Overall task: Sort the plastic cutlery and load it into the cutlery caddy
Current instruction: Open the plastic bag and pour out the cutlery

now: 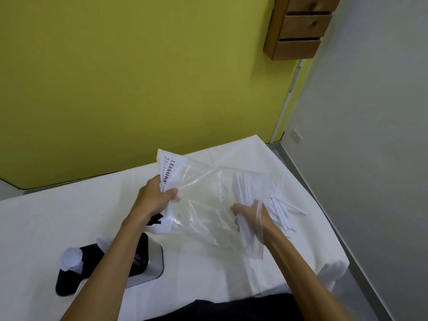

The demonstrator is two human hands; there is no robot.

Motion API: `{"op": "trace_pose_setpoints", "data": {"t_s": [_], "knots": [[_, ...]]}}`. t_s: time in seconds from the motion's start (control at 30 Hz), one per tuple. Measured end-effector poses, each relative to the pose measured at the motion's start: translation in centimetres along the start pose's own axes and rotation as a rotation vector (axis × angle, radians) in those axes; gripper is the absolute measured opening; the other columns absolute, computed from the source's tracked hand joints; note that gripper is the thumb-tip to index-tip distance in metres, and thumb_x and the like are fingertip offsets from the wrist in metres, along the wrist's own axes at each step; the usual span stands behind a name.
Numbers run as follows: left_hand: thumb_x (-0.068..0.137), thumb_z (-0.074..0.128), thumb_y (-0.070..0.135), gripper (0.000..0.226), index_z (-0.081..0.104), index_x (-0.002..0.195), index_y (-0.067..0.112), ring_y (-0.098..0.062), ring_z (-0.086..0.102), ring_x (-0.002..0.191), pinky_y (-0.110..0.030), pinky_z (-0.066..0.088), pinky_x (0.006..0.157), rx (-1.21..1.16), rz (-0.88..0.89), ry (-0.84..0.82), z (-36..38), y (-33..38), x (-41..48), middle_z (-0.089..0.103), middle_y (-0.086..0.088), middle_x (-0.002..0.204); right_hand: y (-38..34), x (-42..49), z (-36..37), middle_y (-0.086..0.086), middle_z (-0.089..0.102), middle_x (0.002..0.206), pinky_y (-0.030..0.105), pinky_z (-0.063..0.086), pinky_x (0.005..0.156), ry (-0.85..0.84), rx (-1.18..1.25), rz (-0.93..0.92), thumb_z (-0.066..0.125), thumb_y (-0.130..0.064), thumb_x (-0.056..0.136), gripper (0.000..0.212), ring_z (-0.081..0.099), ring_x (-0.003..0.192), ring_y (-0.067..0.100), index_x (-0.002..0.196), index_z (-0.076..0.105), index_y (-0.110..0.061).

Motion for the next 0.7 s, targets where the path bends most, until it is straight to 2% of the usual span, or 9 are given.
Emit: {"op": "trace_pose_setpoints", "data": {"t_s": [0.07,0.2,0.23,0.33,0.4,0.5,0.57,0.63,0.7], "knots": [[0.091,0.068,0.020,0.020,0.064,0.110,0.023,-0.019,0.068,0.092,-0.026,0.045,0.064,0.011,0.003,0.082,-1.6,0.1,-0.1,0.074,0.008,0.083,-0.3,0.4,-1.0,0.015,0.060,0.067,0.031,0.053,0.051,0.019,-0.047,0.030,0.071,-0.006,0.081,0.013,0.061,0.052,0.022,0.087,0.063,0.002],[0.089,0.071,0.022,0.023,0.066,0.112,0.022,-0.025,0.064,0.094,-0.032,0.044,0.073,0.043,0.000,0.135,-3.0,0.1,0.2,0.072,0.000,0.099,-1.0,0.9,-1.1,0.015,0.060,0.075,0.031,0.054,0.048,0.000,-0.097,0.087,0.070,-0.004,0.084,0.013,0.061,0.055,0.023,0.090,0.058,0.000],[0.088,0.072,0.023,0.024,0.066,0.111,0.022,-0.026,0.063,0.094,-0.034,0.046,0.075,0.057,-0.012,0.154,-3.4,0.0,0.3,0.071,-0.001,0.100,-1.1,0.9,-0.8,0.014,0.059,0.076,0.032,0.053,0.049,-0.045,-0.070,0.094,0.068,-0.004,0.085,0.011,0.060,0.056,0.023,0.088,0.059,-0.001],[0.088,0.071,0.030,0.027,0.064,0.112,0.020,-0.034,0.064,0.095,-0.043,0.053,0.085,0.123,-0.079,0.271,-6.2,-1.3,0.7,0.070,-0.006,0.104,-0.9,0.3,0.3,0.007,0.053,0.070,0.026,0.042,0.046,-0.324,0.139,0.169,0.061,-0.006,0.089,0.003,0.050,0.051,0.016,0.088,0.063,-0.006],[0.089,0.070,0.030,0.030,0.063,0.115,0.017,-0.036,0.063,0.098,-0.043,0.052,0.085,0.117,-0.117,0.346,-8.8,-2.1,0.8,0.069,-0.010,0.109,-0.5,0.5,-1.1,0.007,0.052,0.069,0.026,0.040,0.046,-0.315,0.141,0.179,0.062,-0.007,0.088,0.006,0.048,0.051,0.017,0.093,0.064,-0.005],[0.088,0.071,0.025,0.027,0.067,0.113,0.017,-0.034,0.063,0.096,-0.038,0.047,0.077,0.064,-0.090,0.333,-10.4,-2.3,1.0,0.071,-0.010,0.108,-0.2,1.5,-3.4,0.013,0.064,0.071,0.032,0.051,0.053,-0.088,-0.130,0.108,0.074,-0.010,0.081,0.026,0.060,0.055,0.023,0.099,0.064,0.006],[0.088,0.071,0.023,0.024,0.068,0.111,0.017,-0.032,0.063,0.095,-0.035,0.044,0.074,0.033,-0.066,0.305,-9.8,-1.9,0.8,0.071,-0.007,0.105,-0.5,1.7,-2.3,0.015,0.071,0.082,0.034,0.058,0.058,-0.064,-0.233,0.070,0.078,-0.017,0.081,0.040,0.069,0.062,0.023,0.110,0.060,0.005],[0.090,0.070,0.022,0.021,0.068,0.111,0.018,-0.031,0.063,0.095,-0.034,0.042,0.074,0.005,-0.052,0.285,-8.9,-1.5,0.4,0.070,-0.005,0.103,-1.0,1.7,-1.0,0.010,0.067,0.097,0.032,0.056,0.067,-0.042,-0.431,0.007,0.076,-0.030,0.084,0.049,0.069,0.079,0.022,0.116,0.054,-0.001],[0.090,0.069,0.022,0.019,0.068,0.109,0.020,-0.030,0.062,0.096,-0.034,0.042,0.075,-0.007,-0.036,0.281,-8.5,-1.3,0.0,0.070,-0.004,0.103,-1.8,1.8,-0.3,0.004,0.059,0.107,0.028,0.048,0.072,0.019,-0.673,-0.084,0.072,-0.039,0.084,0.052,0.059,0.093,0.022,0.121,0.050,-0.008]]}}
Point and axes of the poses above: each hand's wrist, its own x-axis towards the middle knuckle, its own z-axis out of the palm, y = z × x, the point moved 8 cm from there along x, towards the middle knuckle
